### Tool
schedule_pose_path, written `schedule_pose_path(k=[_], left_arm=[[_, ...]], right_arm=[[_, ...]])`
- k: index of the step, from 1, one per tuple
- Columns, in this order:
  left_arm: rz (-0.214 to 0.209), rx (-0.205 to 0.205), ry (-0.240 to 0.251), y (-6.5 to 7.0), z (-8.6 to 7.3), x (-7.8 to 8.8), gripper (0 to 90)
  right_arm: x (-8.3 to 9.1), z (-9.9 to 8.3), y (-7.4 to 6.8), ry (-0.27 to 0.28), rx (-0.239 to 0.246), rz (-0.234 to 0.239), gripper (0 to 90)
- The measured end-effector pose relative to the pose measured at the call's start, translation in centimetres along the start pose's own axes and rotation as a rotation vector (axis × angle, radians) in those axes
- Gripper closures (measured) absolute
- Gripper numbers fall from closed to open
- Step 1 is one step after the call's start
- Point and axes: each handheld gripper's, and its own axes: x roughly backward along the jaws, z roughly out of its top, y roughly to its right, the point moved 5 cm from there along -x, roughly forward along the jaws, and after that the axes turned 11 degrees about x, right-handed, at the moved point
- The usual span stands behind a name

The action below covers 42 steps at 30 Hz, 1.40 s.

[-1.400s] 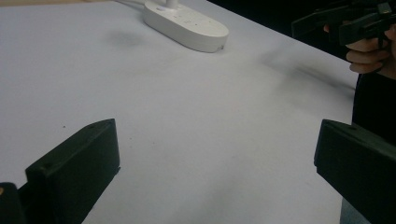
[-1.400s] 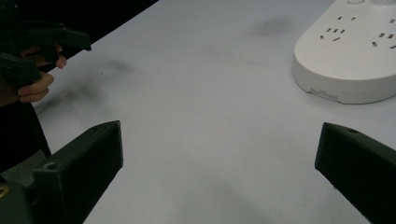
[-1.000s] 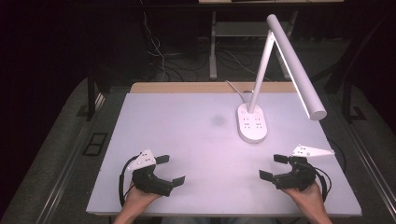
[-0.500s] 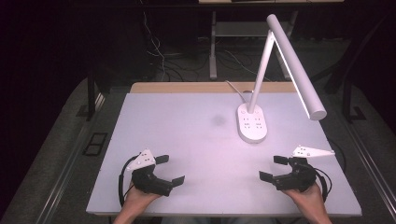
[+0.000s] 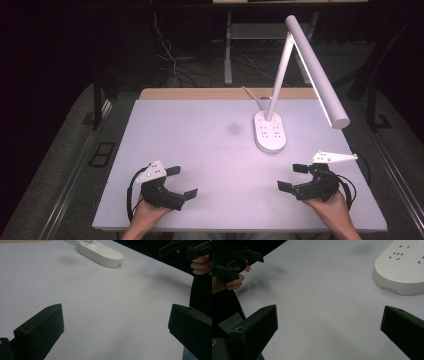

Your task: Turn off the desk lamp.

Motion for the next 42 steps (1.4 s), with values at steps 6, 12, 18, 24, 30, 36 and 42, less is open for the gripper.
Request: schedule_pose_path(k=[6, 12, 18, 24, 30, 36, 42], left_arm=[[0.004, 0.004, 0.004, -0.1, 0.0, 0.1, 0.0], [0.002, 0.001, 0.003, 0.0, 0.0, 0.1, 0.0], [0.003, 0.001, 0.002, 0.0, 0.0, 0.1, 0.0], [0.004, 0.002, 0.0, 0.0, 0.0, 0.1, 0.0], [0.004, 0.005, 0.004, -0.1, 0.0, 0.1, 0.0], [0.005, 0.005, 0.004, -0.1, 0.0, 0.1, 0.0], [0.004, 0.004, 0.004, -0.1, 0.0, 0.2, 0.0]], right_arm=[[0.1, 1.1, 0.4, -0.003, 0.014, 0.001, 0.9], [0.1, 1.8, 0.8, -0.009, 0.021, -0.001, 0.9], [0.0, 2.4, 0.9, -0.02, 0.03, 0.005, 0.9], [-0.1, 3.4, 1.3, -0.025, 0.036, 0.005, 1.0], [-0.2, 4.1, 1.9, -0.027, 0.039, 0.002, 0.9], [-0.5, 5.2, 2.4, -0.032, 0.056, -0.005, 0.9], [-1.0, 6.2, 2.9, -0.058, 0.078, -0.019, 1.0]])
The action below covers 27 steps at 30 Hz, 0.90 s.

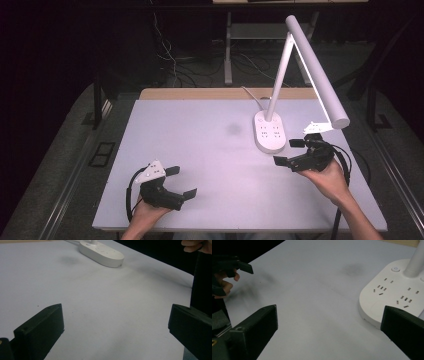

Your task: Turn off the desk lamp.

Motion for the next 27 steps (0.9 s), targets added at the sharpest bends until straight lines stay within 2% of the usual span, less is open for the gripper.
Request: schedule_pose_path(k=[7, 15, 18, 27], left_arm=[[-0.001, 0.0, 0.0, 0.0, 0.0, 0.0, 0.0], [0.005, 0.002, 0.002, -0.1, 0.0, 0.1, 0.0], [0.005, 0.001, 0.002, -0.1, 0.0, 0.1, 0.0], [0.002, -0.001, 0.007, -0.1, 0.1, 0.1, 0.0]], right_arm=[[-0.4, 0.8, 1.0, -0.012, -0.004, -0.004, 1.0], [-0.7, 2.5, 3.1, -0.022, 0.0, -0.024, 1.0], [-0.9, 3.0, 3.7, -0.017, 0.001, -0.015, 1.0], [-1.9, 3.8, 5.6, -0.027, -0.01, -0.027, 1.0]])
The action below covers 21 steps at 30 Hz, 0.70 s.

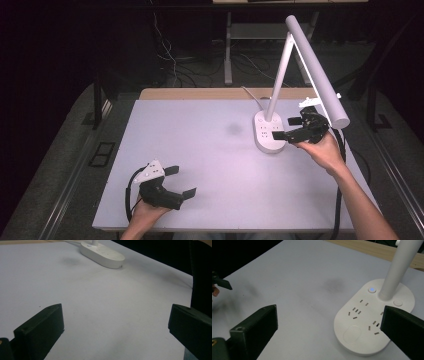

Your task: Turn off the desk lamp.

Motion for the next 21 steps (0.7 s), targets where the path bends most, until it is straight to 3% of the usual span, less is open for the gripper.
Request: schedule_pose_path(k=[4, 6, 8, 11, 21], left_arm=[[0.0, 0.001, 0.0, 0.0, 0.0, 0.0, 0.0], [0.001, 0.001, 0.0, 0.0, 0.0, 0.0, 0.0], [0.001, 0.0, 0.001, 0.0, 0.0, 0.0, 0.0], [-0.001, 0.004, 0.005, 0.0, 0.0, 0.1, 0.0], [-0.004, 0.003, 0.005, 0.1, 0.1, 0.1, 0.0]], right_arm=[[-0.5, -0.1, 1.2, -0.022, -0.014, -0.026, 1.1], [-0.6, -0.1, 1.8, -0.015, -0.018, -0.012, 9.3], [-0.6, -0.1, 2.2, -0.01, -0.022, -0.026, 9.5], [-0.7, 0.0, 3.5, 0.011, -0.032, -0.047, 17.5], [-1.9, -0.6, 5.4, 0.015, -0.05, -0.028, 40.6]])
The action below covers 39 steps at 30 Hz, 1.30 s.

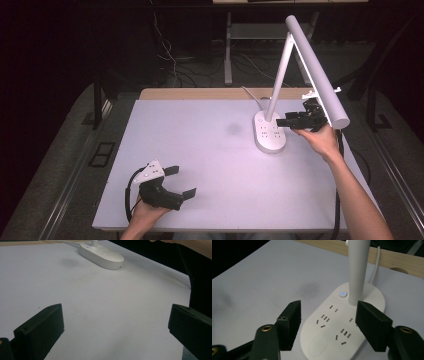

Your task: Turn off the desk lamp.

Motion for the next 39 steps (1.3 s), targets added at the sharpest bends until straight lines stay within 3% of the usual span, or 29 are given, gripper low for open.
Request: schedule_pose_path(k=[1, 3, 4, 5, 6, 18, 26, 29, 30, 33, 39], left_arm=[[0.0, 0.002, 0.003, 0.0, 0.0, 0.0, 0.0], [0.002, 0.002, 0.003, 0.0, 0.0, 0.0, 0.0], [0.003, 0.002, 0.004, -0.1, 0.0, 0.1, 0.0], [0.003, 0.001, 0.004, -0.1, 0.0, 0.1, 0.0], [0.003, 0.001, 0.004, -0.1, 0.0, 0.1, 0.0], [0.008, 0.001, 0.001, -0.2, 0.0, 0.1, 0.0], [0.015, 0.004, 0.006, -0.4, 0.1, 0.3, 0.0], [0.013, 0.009, 0.008, -0.5, 0.1, 0.3, 0.0], [0.013, 0.008, 0.009, -0.5, 0.1, 0.3, 0.0], [0.014, 0.008, 0.009, -0.5, 0.1, 0.3, 0.0], [0.017, 0.011, 0.012, -0.6, 0.1, 0.3, 0.0]], right_arm=[[-0.3, -0.1, 0.2, -0.004, -0.005, 0.006, 48.8], [-0.5, -0.1, 0.3, -0.006, -0.007, 0.002, 52.4], [-0.7, -0.2, 0.6, 0.004, -0.004, 0.004, 60.9], [-0.7, -0.2, 0.6, 0.004, -0.004, 0.004, 60.9], [-0.9, -0.2, 1.0, 0.014, -0.013, 0.002, 68.1], [-2.0, -0.3, 3.2, -0.007, -0.046, -0.004, 88.7], [-3.1, -0.2, 4.3, -0.024, -0.068, -0.01, 90.0], [-3.7, 0.0, 4.8, -0.018, -0.081, -0.018, 90.0], [-4.1, 0.1, 4.9, -0.01, -0.109, -0.031, 90.0], [-4.5, 0.0, 5.1, -0.012, -0.113, -0.042, 90.0], [-5.7, -0.4, 5.6, -0.04, -0.139, -0.059, 90.0]])
